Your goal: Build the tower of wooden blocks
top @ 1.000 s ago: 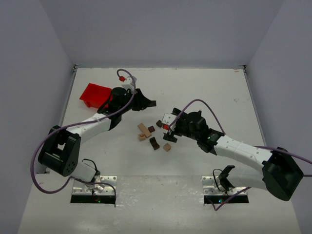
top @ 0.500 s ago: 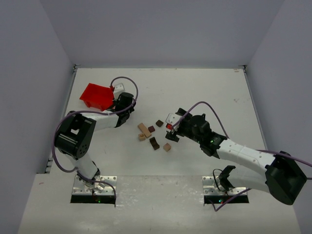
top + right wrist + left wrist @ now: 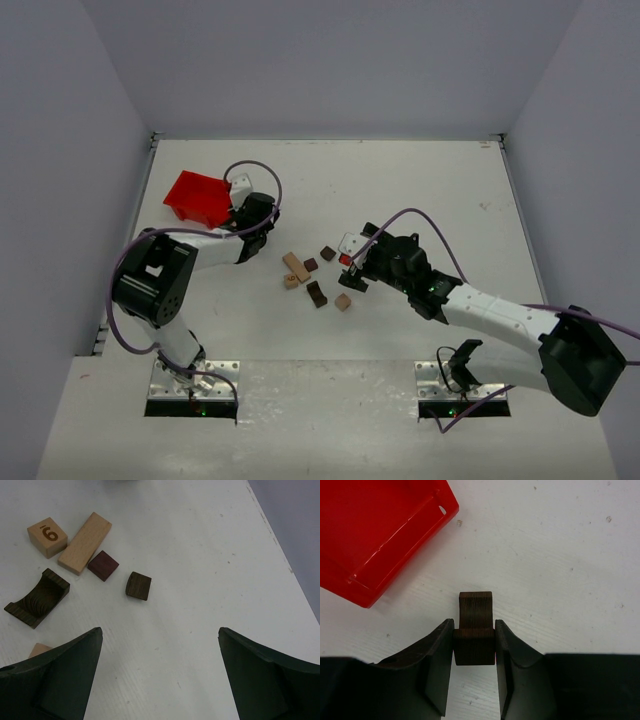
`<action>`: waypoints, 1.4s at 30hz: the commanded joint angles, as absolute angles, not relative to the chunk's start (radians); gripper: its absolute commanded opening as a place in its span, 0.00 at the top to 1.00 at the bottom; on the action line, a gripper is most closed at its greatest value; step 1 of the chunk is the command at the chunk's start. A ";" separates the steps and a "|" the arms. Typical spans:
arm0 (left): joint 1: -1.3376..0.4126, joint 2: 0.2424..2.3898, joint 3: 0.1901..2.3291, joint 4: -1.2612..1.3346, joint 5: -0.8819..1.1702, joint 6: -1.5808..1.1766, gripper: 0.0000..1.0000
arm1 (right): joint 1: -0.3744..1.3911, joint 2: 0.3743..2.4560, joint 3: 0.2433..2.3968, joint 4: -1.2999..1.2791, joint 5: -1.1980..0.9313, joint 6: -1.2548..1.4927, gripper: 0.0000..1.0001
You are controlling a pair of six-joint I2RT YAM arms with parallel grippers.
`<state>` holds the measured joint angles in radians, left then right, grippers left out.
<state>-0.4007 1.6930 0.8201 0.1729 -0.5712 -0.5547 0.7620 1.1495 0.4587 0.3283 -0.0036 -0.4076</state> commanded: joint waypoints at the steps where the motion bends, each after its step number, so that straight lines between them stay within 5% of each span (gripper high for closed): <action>1: -0.428 1.708 0.764 0.134 -0.587 -0.606 0.85 | 0.767 1.162 0.502 0.343 0.005 -0.411 0.01; 7: -0.449 1.705 0.736 0.112 -0.599 -0.651 0.80 | 0.767 1.163 0.504 0.335 0.005 -0.404 0.01; 10: -0.467 1.701 0.732 0.112 -0.620 -0.657 0.67 | 0.767 1.163 0.505 0.337 -0.022 -0.403 0.01; 42: -0.497 1.882 1.035 -0.108 -0.735 -0.855 0.63 | 0.767 1.157 0.497 0.326 -0.003 -0.408 0.01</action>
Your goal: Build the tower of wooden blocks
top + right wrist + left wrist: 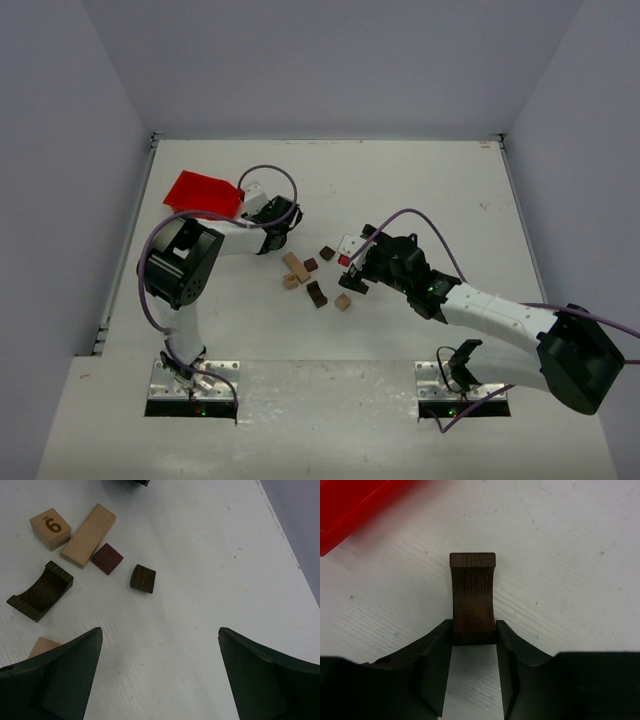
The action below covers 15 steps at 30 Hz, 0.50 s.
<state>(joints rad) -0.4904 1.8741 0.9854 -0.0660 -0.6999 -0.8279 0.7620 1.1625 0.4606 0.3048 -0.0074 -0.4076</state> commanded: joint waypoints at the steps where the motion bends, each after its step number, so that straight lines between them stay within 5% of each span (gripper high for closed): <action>1: -0.497 1.879 1.038 -0.121 -0.732 -0.853 0.63 | 0.767 1.155 0.498 0.322 -0.003 -0.408 0.01; 6: -0.498 1.813 1.005 -0.122 -0.709 -0.833 0.36 | 0.767 1.159 0.503 0.311 -0.010 -0.407 0.01; 11: -0.509 1.720 0.975 -0.105 -0.654 -0.768 0.20 | 0.767 1.161 0.508 0.304 -0.019 -0.400 0.01; 15: -0.528 1.619 0.943 -0.107 -0.594 -0.741 0.19 | 0.767 1.154 0.515 0.305 -0.031 -0.380 0.01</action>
<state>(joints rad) -0.4968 1.7412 0.9700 -0.1308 -0.6498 -0.7851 0.7620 1.1625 0.4644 0.2787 -0.0122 -0.4052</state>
